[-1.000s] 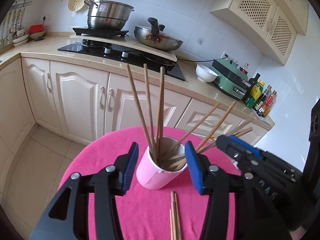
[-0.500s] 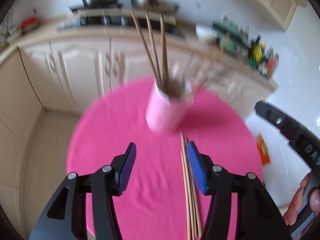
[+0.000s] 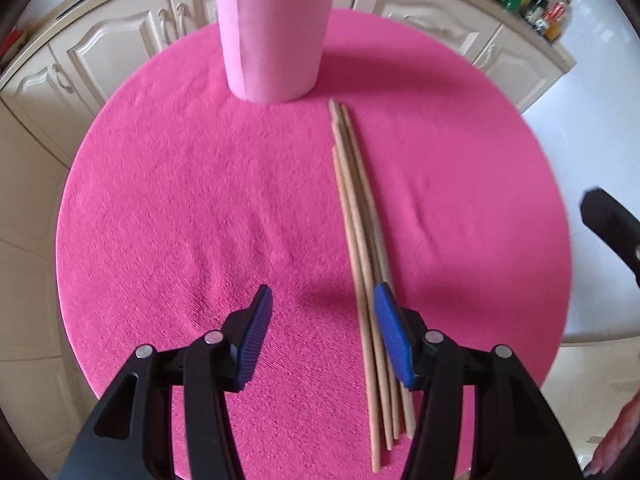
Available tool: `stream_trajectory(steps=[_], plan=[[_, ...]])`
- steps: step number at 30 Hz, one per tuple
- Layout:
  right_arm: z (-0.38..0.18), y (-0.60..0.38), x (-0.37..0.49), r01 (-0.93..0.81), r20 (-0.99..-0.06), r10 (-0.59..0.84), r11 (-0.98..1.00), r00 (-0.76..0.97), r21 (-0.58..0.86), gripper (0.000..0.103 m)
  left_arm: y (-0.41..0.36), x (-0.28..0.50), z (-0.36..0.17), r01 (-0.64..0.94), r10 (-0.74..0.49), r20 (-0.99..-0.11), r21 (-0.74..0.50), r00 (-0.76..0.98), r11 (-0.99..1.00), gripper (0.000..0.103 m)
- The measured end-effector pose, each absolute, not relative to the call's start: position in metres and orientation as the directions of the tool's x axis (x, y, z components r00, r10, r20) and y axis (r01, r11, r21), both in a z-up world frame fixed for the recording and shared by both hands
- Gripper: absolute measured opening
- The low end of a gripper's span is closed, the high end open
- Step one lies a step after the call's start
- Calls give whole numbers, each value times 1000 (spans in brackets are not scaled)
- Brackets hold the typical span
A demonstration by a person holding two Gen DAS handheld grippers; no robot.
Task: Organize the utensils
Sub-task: 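Move both open tools back over the remaining chopsticks on the table, then lower the left tool to grasp a chopstick while the right tool grasps another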
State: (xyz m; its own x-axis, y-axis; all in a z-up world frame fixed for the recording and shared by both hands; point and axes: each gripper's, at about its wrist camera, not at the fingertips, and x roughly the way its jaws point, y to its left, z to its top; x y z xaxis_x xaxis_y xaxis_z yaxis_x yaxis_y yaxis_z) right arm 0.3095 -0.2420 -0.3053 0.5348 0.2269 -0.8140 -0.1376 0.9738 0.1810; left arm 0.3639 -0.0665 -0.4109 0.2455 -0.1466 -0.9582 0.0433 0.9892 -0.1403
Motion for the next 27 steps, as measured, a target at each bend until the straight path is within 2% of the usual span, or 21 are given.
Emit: stream_trajectory(steps=[6, 17, 20, 22, 27], plan=[[-321, -249, 313, -140, -829, 246, 969, 502, 203, 43, -71, 369, -422, 32, -119, -968, -115, 220, 993, 53], [-330, -250, 329, -173, -839, 280, 959, 466, 223, 44, -65, 381, -419, 25, -25, -981, -21, 191, 999, 53], [-335, -250, 334, -174, -845, 288, 957, 451, 233, 44, -52, 382, -421, -29, -85, -982, -92, 169, 995, 53], [-337, -249, 338, -178, -849, 293, 955, 440, 238, 44, -50, 383, -422, -32, -84, -984, -90, 158, 995, 53], [-340, -241, 347, -201, -858, 300, 951, 417, 235, 44, -74, 397, -427, 8, 7, -992, 8, 124, 1000, 53]])
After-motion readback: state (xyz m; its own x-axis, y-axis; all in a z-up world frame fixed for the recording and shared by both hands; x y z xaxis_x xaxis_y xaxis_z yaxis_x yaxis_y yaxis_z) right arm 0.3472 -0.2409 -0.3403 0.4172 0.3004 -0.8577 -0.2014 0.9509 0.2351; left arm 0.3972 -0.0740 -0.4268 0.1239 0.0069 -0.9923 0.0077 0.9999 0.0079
